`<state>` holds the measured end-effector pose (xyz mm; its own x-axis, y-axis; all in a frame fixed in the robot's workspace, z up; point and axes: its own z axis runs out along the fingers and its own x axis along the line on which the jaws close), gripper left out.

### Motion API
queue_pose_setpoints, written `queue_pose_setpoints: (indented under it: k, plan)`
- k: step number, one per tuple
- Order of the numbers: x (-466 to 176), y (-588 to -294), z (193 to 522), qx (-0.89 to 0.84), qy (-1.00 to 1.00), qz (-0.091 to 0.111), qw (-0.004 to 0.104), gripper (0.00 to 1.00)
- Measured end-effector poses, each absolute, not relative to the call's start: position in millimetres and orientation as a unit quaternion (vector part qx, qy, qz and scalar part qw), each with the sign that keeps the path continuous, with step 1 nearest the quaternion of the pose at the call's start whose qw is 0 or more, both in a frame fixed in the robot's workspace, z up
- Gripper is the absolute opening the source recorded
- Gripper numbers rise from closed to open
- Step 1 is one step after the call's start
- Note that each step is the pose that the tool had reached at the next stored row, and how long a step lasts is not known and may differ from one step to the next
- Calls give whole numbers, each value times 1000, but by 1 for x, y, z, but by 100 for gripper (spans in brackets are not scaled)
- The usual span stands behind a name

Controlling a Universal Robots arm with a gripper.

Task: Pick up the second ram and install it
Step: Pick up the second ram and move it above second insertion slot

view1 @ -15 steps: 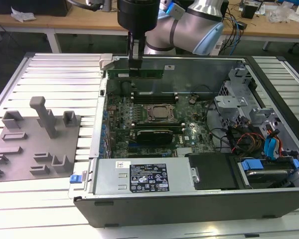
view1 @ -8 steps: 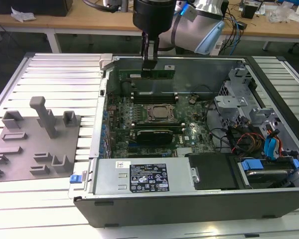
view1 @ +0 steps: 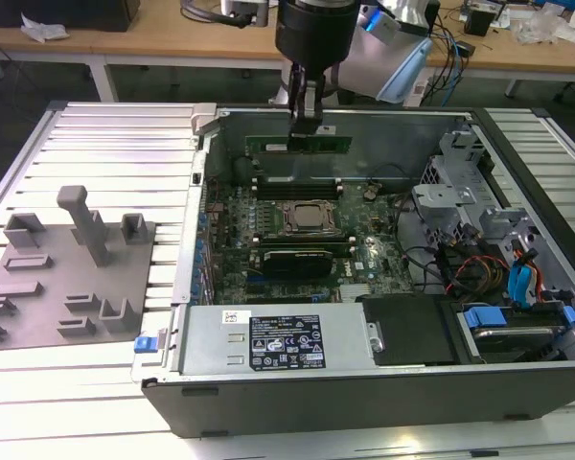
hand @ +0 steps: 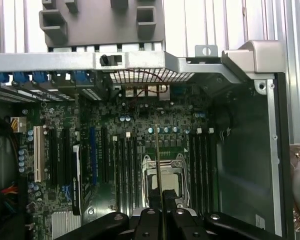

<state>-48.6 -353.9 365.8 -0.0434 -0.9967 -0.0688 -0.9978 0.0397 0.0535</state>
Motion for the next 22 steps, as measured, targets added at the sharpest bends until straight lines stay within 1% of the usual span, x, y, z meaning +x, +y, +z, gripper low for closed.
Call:
queue_pose_setpoints:
  k: [16,18,22]
  plan:
    - [-11,-354,361,-692,721,43,6,14]
    - [9,-354,358,-692,721,43,6,14]
    - [23,-354,357,-692,721,43,6,14]
